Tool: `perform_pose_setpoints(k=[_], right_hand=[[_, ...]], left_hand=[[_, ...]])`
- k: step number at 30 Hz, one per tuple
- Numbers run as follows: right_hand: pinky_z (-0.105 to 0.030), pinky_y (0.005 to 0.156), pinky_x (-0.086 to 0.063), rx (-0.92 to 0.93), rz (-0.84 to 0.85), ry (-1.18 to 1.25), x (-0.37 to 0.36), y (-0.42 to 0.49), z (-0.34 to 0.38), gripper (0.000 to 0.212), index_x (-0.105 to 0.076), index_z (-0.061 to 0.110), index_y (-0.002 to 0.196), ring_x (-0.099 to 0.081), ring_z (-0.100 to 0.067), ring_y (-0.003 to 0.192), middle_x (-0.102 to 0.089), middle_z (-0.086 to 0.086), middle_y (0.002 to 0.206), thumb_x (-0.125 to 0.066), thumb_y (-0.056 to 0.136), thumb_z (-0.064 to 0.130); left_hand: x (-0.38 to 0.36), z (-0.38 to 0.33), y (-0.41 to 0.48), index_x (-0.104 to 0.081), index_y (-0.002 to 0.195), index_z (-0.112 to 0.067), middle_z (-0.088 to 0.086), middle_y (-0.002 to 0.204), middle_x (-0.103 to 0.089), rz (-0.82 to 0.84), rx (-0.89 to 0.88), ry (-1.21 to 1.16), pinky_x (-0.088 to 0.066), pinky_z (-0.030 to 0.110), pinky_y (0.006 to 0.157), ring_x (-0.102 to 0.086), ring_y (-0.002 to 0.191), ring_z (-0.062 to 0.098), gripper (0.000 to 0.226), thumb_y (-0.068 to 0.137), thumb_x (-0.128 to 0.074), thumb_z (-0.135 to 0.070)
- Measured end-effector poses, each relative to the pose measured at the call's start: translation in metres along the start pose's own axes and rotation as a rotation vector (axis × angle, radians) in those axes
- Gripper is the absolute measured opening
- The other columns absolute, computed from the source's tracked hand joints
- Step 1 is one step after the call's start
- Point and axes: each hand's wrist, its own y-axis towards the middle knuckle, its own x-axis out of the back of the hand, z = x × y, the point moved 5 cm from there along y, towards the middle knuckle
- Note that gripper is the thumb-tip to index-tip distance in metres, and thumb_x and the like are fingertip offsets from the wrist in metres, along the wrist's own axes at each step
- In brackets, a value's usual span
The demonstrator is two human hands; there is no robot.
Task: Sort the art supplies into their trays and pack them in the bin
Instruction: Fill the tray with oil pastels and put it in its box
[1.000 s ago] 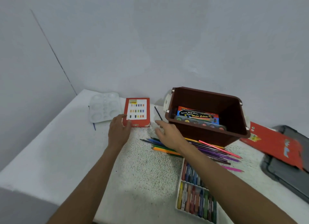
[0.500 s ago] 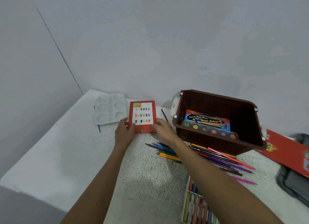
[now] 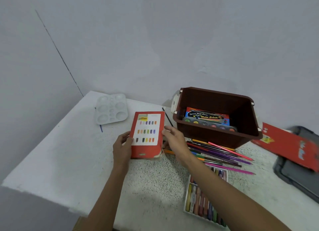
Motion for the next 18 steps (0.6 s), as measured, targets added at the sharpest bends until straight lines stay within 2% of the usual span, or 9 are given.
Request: perform_pose_setpoints(k=[4, 8, 11, 15, 18], right_hand=[[-0.025, 0.055, -0.046, -0.035, 0.047, 0.08, 0.006, -0.019, -0.01, 0.037, -0.044, 0.022, 0.139, -0.059, -0.016, 0.065, -0.071, -0.01, 0.099, -0.051, 0.103, 0.025], [-0.026, 0.054, -0.047, -0.062, 0.023, 0.226, 0.026, -0.037, -0.022, 0.028, -0.052, 0.02, 0.128, -0.062, -0.02, 0.066, -0.07, -0.014, 0.088, -0.054, 0.101, 0.019], [-0.031, 0.06, -0.052, -0.085, -0.03, 0.28, 0.045, -0.048, -0.032, 0.026, -0.053, 0.021, 0.127, -0.067, -0.022, 0.071, -0.073, -0.013, 0.092, -0.054, 0.101, 0.021], [-0.033, 0.066, -0.052, -0.103, -0.067, 0.288, 0.068, -0.067, -0.037, 0.023, -0.056, 0.019, 0.124, -0.067, -0.018, 0.076, -0.069, -0.003, 0.074, -0.051, 0.102, 0.024], [-0.035, 0.071, -0.053, -0.105, -0.083, 0.246, 0.085, -0.083, -0.039, 0.023, -0.058, 0.02, 0.123, -0.068, -0.019, 0.079, -0.07, -0.005, 0.078, -0.053, 0.101, 0.024]], left_hand=[[0.011, 0.0, -0.023, -0.065, 0.115, -0.023, -0.002, 0.104, -0.071, 0.028, 0.013, -0.009, -0.053, 0.027, 0.064, -0.069, 0.091, 0.018, 0.021, 0.099, -0.053, -0.015], [0.024, 0.003, -0.038, -0.072, 0.104, -0.022, -0.005, 0.092, -0.075, 0.096, 0.019, 0.048, -0.052, 0.03, 0.063, -0.071, 0.084, 0.02, 0.026, 0.097, -0.05, -0.009], [0.025, 0.006, -0.046, -0.075, 0.103, -0.021, -0.002, 0.093, -0.076, 0.197, 0.036, 0.077, -0.054, 0.032, 0.064, -0.072, 0.085, 0.024, 0.028, 0.096, -0.051, -0.008], [0.006, 0.003, -0.057, -0.076, 0.103, -0.022, 0.001, 0.095, -0.076, 0.359, 0.034, 0.12, -0.056, 0.04, 0.076, -0.072, 0.089, 0.027, 0.028, 0.095, -0.053, -0.008], [-0.02, -0.002, -0.067, -0.074, 0.107, -0.022, -0.001, 0.093, -0.076, 0.5, 0.006, 0.165, -0.057, 0.035, 0.072, -0.073, 0.087, 0.026, 0.025, 0.096, -0.055, -0.01]])
